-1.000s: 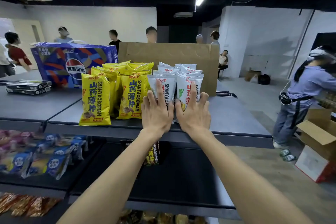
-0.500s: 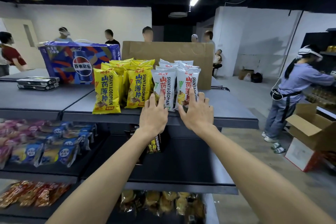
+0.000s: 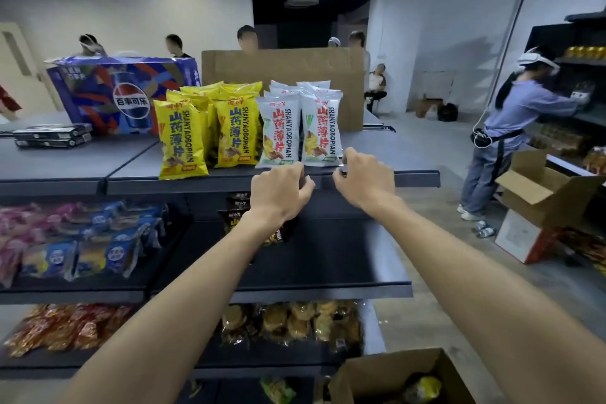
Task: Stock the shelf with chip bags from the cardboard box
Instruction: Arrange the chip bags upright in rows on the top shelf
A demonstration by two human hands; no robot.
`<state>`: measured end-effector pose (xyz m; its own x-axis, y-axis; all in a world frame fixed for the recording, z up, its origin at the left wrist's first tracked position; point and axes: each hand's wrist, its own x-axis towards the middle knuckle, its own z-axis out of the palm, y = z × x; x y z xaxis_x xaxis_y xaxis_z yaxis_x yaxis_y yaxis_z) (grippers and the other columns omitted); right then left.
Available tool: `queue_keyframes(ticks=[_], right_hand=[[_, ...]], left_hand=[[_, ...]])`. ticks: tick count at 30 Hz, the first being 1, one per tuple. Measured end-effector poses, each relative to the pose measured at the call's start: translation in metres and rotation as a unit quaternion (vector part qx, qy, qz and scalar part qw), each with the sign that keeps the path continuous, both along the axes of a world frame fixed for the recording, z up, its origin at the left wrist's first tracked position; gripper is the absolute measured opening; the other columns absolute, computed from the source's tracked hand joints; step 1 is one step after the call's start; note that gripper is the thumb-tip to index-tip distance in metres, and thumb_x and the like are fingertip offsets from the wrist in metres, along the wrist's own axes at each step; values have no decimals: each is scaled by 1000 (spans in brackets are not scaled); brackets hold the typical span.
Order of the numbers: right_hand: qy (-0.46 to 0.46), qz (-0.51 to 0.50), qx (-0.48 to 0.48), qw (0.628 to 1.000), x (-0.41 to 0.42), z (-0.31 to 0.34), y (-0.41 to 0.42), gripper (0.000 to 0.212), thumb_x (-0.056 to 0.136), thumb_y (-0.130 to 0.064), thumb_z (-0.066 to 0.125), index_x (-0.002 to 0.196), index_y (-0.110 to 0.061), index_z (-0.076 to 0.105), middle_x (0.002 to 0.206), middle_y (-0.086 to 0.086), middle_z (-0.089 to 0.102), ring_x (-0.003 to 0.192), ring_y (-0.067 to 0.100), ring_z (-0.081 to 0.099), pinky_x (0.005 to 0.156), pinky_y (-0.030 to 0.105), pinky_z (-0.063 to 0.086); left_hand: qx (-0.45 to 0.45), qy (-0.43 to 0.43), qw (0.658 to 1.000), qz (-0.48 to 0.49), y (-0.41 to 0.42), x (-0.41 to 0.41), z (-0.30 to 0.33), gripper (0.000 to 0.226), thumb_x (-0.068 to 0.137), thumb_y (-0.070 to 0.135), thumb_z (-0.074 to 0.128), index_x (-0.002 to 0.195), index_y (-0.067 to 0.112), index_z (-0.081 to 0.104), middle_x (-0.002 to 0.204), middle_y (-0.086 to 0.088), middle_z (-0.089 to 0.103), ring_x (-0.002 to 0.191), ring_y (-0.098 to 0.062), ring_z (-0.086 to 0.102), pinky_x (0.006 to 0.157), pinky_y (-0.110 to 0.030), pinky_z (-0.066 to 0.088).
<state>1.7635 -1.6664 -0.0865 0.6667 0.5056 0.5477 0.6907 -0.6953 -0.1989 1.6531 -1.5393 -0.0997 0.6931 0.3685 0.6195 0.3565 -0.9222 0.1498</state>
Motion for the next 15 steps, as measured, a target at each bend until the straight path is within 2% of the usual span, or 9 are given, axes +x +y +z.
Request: queue_keyframes(ticks=[3,6,9,12,15], right_hand=[[21,2,-21,1000,5,-17,-30,22,91,-38,49,93,-18,58,94,3,67,88,29,63,70,34,42],[57,11,-68,996,16,-54,-71,17,90,-37,50,88,-21,56,93,2,67,89,30,62,71,34,45],[103,-11,-108,989,30,-103,-119,17,88,-36,53,91,-22,61,96,6,69,90,34,63,72,36,47],[149,-32,-153,976,44,-155,-160,19,88,-36,53,97,-22,62,98,10,69,91,35,64,72,38,49],[189,-35,-170,966,56,-200,-191,20,87,-38,53,97,-22,60,97,9,69,91,34,64,72,38,51]], left_hand=[[5,43,998,-38,-20,9,-10,28,89,45,48,74,22,52,75,4,59,67,-24,52,64,-33,36],[57,137,982,-115,-42,23,-41,25,89,42,47,75,21,51,80,3,62,73,-27,60,62,-32,40],[90,218,959,-158,-67,43,-86,22,87,40,45,80,21,54,86,2,65,76,-28,62,60,-30,38],[67,264,948,-167,-97,64,-135,21,86,37,46,81,20,56,88,-1,65,76,-30,62,58,-30,35],[37,324,928,-182,-133,84,-182,20,89,36,47,86,20,57,86,-4,63,75,-31,62,57,-31,37]])
